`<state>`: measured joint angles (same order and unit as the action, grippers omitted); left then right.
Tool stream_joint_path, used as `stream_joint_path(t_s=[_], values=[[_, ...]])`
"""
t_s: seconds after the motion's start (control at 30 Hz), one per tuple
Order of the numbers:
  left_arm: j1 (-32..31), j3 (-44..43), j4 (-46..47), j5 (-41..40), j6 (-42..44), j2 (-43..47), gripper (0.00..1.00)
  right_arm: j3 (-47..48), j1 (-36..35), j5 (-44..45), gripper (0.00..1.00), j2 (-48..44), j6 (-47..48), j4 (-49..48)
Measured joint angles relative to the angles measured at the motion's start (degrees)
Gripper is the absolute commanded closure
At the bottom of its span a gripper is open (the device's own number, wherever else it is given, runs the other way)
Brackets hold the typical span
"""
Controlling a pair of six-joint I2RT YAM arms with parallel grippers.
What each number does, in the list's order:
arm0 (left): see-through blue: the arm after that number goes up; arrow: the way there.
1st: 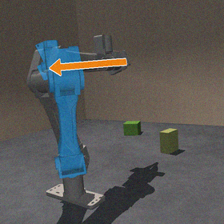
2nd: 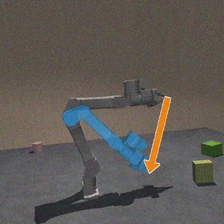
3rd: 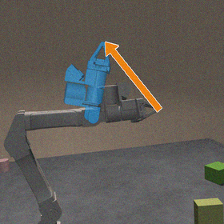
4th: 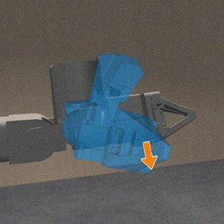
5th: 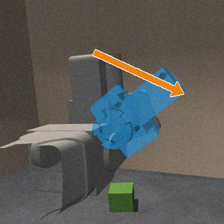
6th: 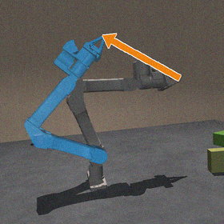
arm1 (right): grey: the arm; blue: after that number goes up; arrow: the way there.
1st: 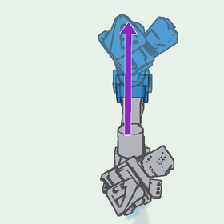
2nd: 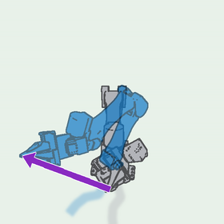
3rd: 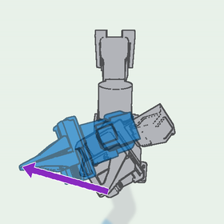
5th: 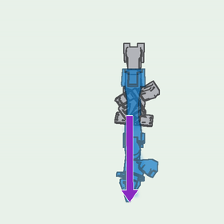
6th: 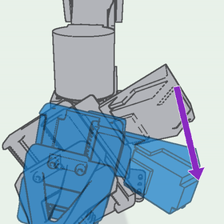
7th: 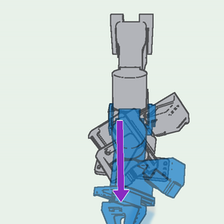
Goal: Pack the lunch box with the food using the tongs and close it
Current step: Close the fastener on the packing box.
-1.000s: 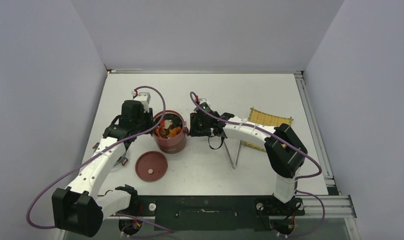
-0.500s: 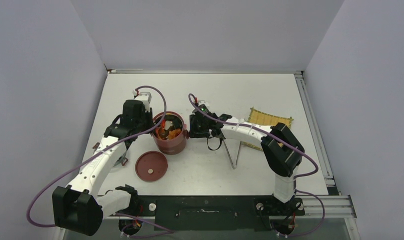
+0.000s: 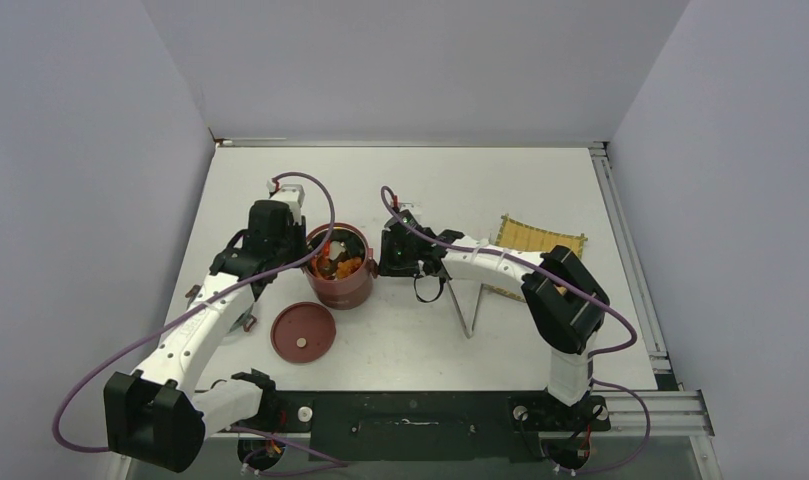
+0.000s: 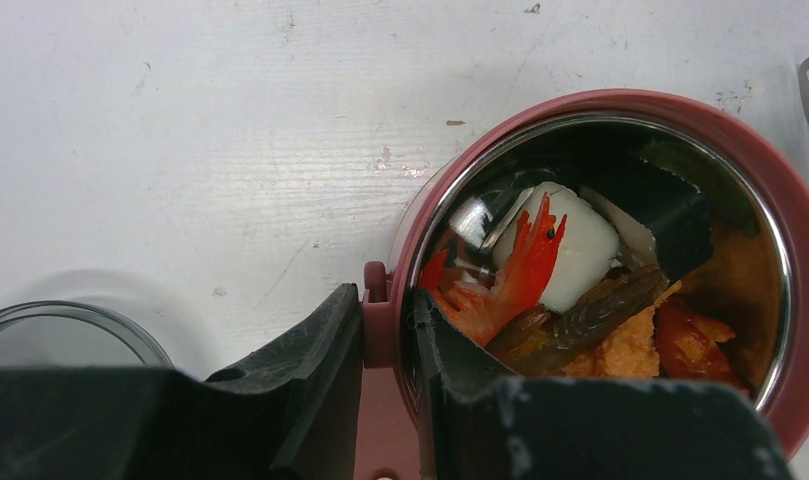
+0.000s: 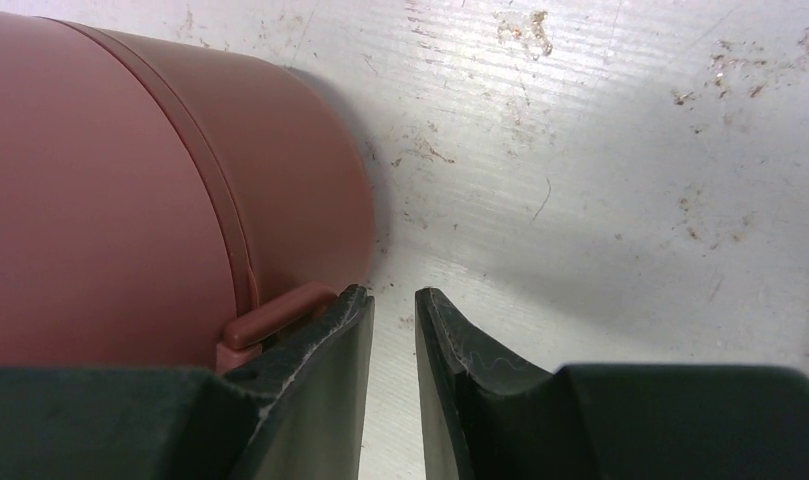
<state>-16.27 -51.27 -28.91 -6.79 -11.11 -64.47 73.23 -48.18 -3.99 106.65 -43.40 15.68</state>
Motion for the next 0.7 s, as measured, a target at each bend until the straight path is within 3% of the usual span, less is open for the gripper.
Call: stream_joint_path(t_s=[0.7], values=[[-1.77,0.00,-0.59,-4.57,-0.28,0.63,1.00,-2.01,-0.66,-0.59,0.77,0.00,-7.04,-3.39]])
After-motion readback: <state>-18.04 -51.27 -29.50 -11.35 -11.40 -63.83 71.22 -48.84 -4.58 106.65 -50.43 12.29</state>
